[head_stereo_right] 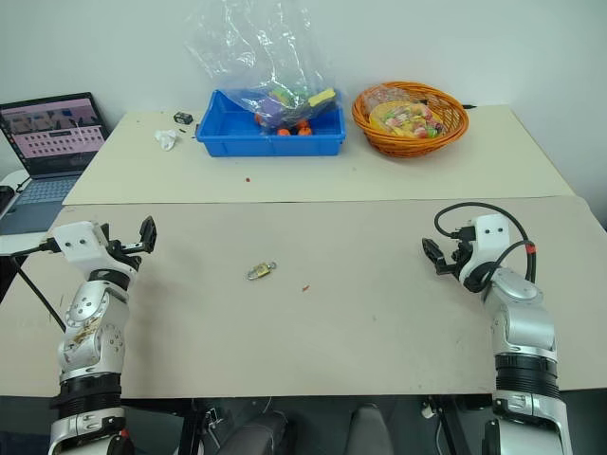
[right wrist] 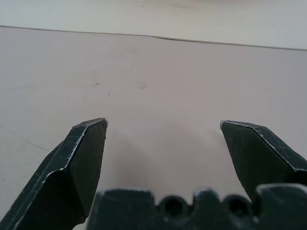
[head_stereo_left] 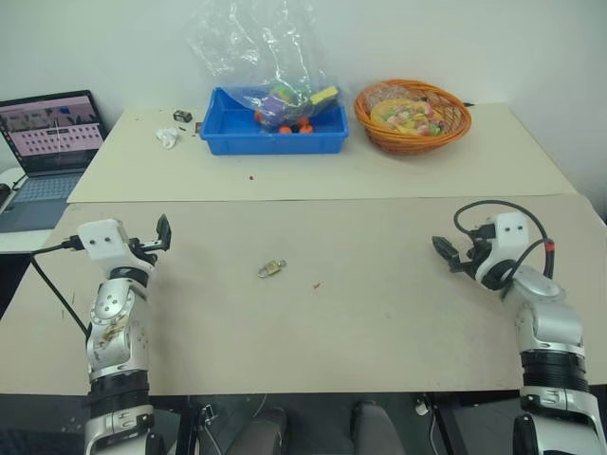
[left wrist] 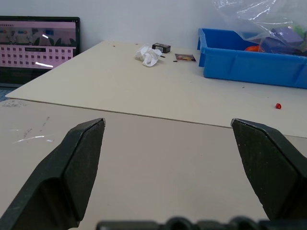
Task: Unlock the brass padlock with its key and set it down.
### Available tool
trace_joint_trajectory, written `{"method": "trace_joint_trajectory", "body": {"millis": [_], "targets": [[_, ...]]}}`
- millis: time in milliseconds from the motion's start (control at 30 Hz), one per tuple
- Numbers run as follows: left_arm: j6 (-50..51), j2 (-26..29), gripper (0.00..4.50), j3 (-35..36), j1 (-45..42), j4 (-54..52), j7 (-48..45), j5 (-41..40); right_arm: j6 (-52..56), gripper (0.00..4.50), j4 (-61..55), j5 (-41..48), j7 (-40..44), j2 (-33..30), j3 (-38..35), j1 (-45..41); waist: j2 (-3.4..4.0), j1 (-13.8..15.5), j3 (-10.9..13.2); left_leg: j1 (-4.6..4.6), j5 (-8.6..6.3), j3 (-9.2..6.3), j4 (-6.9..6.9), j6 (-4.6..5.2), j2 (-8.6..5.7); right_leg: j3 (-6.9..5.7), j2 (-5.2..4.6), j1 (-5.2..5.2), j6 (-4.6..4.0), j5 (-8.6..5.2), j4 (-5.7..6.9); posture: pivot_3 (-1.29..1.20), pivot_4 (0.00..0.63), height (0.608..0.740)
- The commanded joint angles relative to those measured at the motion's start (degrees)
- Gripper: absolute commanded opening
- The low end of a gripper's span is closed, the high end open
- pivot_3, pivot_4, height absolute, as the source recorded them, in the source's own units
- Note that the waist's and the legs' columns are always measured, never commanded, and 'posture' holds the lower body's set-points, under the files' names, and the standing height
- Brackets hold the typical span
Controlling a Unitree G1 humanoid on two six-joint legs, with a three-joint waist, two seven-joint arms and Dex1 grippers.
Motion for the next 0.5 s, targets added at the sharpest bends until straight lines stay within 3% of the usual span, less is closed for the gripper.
{"method": "trace_joint_trajectory", "body": {"millis": [33,167,267,400,500], "targets": [[0.33,2.60,4.50,-1.30,-1.31,0.18,-3.93,0.13,-1.89,4.44,-2.25,-0.31,-1.93,0.74,-0.85,0.26,0.00,-0.03,0.00,0.00,0.00,0.00,0.00,0.00,0.00,0.00,0.00,0.00,0.00,0.00,0.00,0.00,0.150,0.740],[0.27,9.20,4.50,-8.47,-0.02,-1.44,-18.50,0.48,0.97,4.44,-7.03,0.97,2.62,-0.04,2.77,0.02,0.02,-0.22,0.01,-0.01,0.00,0.02,-0.03,0.00,0.02,0.01,0.04,-0.05,0.00,0.00,0.03,0.00,0.150,0.740],[-1.00,11.60,4.50,-10.73,0.65,-2.31,-22.90,0.95,2.99,4.44,-9.99,2.57,8.57,-1.80,5.65,-0.21,0.02,-0.63,0.01,0.00,-0.01,0.05,-0.03,0.01,0.01,0.07,0.03,-0.03,0.00,0.00,0.01,0.00,0.150,0.740],[7.58,17.34,4.50,-15.31,3.44,-15.46,-35.68,-6.60,11.66,4.44,-24.15,18.69,32.11,-8.78,9.05,3.99,0.03,-0.73,0.07,-0.06,-0.01,0.04,-0.21,0.02,0.07,0.04,0.05,-0.12,0.00,0.00,0.01,0.00,0.150,0.740],[12.16,20.28,4.50,-15.80,5.97,-20.44,-40.01,-9.89,12.81,4.44,-27.58,25.87,40.85,-10.88,8.00,6.37,0.03,-0.62,0.07,-0.06,-0.04,-0.03,-0.30,0.06,0.15,-0.05,0.09,-0.05,0.00,0.00,-0.03,0.00,0.150,0.740]]}}
